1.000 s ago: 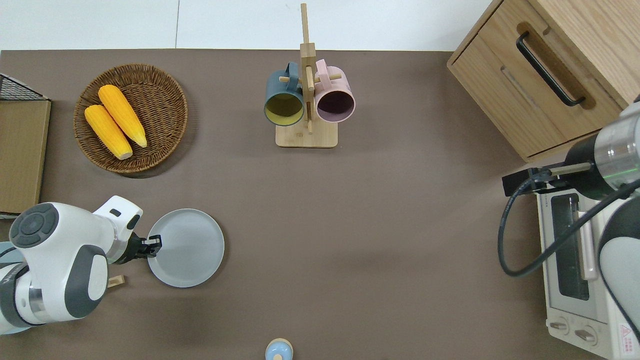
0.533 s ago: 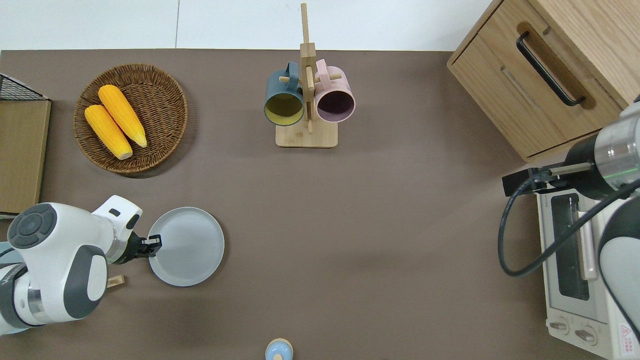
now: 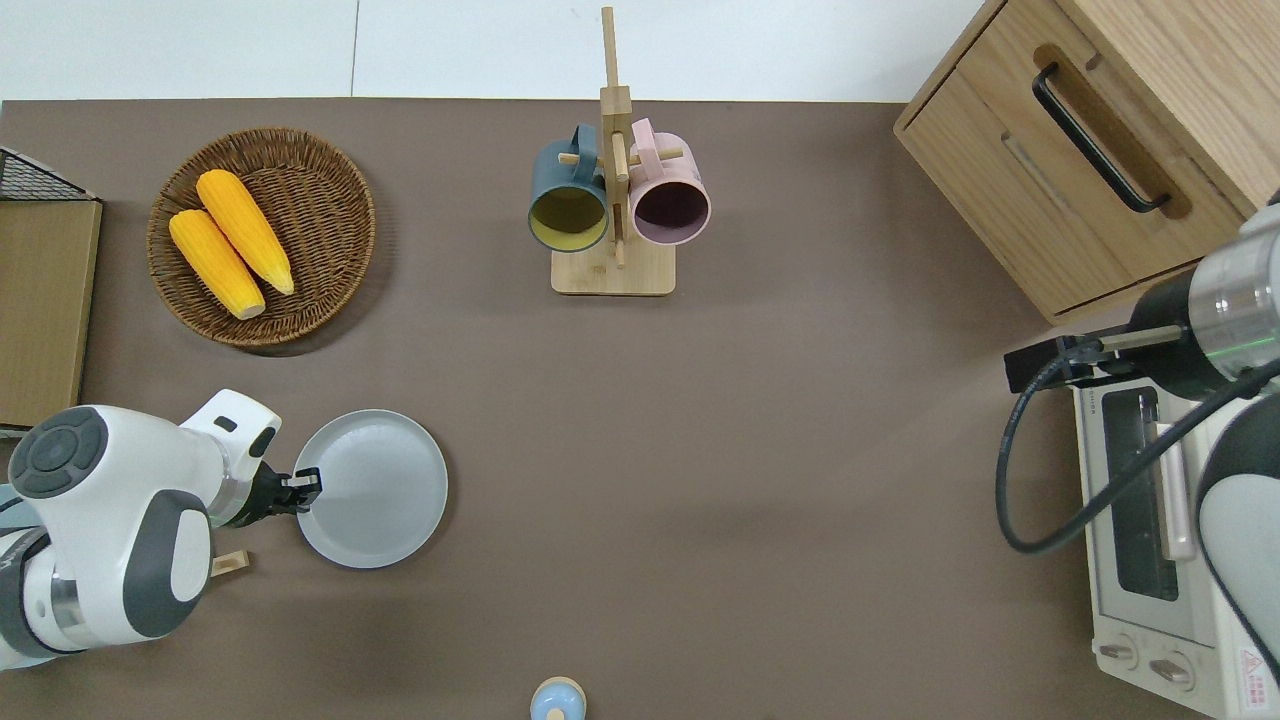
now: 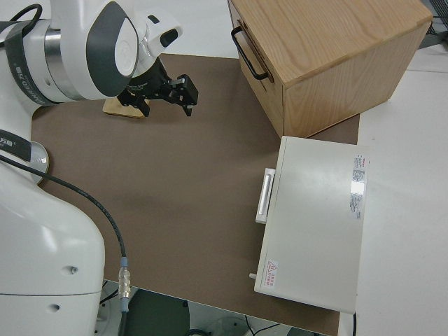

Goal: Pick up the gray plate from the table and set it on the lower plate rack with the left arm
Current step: 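Close the left gripper on the gray plate's rim and lift it, then carry the gray plate with the left gripper toward the wooden rack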

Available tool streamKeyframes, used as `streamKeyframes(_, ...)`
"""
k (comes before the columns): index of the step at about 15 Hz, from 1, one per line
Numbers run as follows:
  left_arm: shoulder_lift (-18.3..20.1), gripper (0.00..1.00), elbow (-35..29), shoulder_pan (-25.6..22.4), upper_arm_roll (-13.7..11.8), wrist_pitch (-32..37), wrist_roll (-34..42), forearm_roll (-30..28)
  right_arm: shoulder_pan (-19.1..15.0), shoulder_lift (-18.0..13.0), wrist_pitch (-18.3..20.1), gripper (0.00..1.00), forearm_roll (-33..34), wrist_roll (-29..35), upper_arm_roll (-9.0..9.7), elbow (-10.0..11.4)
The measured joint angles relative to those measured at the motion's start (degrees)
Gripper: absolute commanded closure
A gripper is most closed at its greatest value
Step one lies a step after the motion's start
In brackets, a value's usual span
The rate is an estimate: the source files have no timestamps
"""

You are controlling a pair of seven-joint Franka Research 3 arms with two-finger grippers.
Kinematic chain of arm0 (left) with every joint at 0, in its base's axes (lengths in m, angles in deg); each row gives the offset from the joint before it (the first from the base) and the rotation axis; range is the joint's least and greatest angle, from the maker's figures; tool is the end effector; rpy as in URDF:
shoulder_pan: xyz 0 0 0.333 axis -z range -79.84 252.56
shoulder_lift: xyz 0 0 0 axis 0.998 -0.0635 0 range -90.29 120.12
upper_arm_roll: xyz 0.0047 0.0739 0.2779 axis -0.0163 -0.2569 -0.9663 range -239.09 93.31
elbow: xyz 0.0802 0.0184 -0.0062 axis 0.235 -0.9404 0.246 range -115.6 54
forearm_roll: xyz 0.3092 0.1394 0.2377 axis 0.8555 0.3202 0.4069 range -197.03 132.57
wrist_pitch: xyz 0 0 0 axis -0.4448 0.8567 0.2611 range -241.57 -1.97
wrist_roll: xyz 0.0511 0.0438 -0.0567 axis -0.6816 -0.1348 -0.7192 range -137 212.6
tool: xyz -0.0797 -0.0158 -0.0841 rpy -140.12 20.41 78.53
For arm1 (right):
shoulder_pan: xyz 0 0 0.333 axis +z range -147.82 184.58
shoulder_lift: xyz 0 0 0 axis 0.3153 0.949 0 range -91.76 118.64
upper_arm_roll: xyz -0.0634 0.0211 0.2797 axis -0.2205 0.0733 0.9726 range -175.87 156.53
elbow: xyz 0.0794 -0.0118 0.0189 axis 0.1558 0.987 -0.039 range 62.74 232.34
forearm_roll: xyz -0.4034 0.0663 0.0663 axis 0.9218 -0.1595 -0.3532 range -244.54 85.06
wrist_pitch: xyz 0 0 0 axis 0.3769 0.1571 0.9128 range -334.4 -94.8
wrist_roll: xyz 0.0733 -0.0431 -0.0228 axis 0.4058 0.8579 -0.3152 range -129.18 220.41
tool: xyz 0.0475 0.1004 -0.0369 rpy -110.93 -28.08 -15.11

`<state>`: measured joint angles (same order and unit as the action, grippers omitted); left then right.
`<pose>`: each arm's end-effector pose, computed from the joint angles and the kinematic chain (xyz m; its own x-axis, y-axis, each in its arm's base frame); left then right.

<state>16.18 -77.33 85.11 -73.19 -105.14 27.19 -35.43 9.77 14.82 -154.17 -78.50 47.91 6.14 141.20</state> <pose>0.4841 0.0109 0.2546 0.9579 0.2439 -0.1512 0.2483 -0.9686 0.0108 0.5693 0.0674 0.6059 0.9960 0.0834 -0.0328 0.0840 -0.9963 0.0162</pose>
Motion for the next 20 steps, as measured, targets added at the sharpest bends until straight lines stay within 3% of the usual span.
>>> streamKeyframes(4, 0.08, 1.00, 1.16, -0.01, -0.49, 1.26, 0.00, -0.02, 0.00, 0.00, 0.00, 0.017, 0.00, 0.00, 0.00, 0.00)
streamKeyframes(10, 0.65, 1.00, 12.18, -0.22, -3.89, 16.75, 0.02, 1.72, 0.00, 0.00, 0.00, 0.017, 0.00, 0.00, 0.00, 0.00)
streamKeyframes(15, 1.17, 1.00, 18.06, -0.22, -3.16, 26.36, -1.21, 12.76, 0.00, 0.00, 0.00, 0.017, 0.00, 0.00, 0.00, 0.00)
streamKeyframes(20, 1.18, 1.00, 21.61, -0.12, 1.39, 34.43, -4.22, 25.03, 0.00, 0.00, 0.00, 0.017, 0.00, 0.00, 0.00, 0.00)
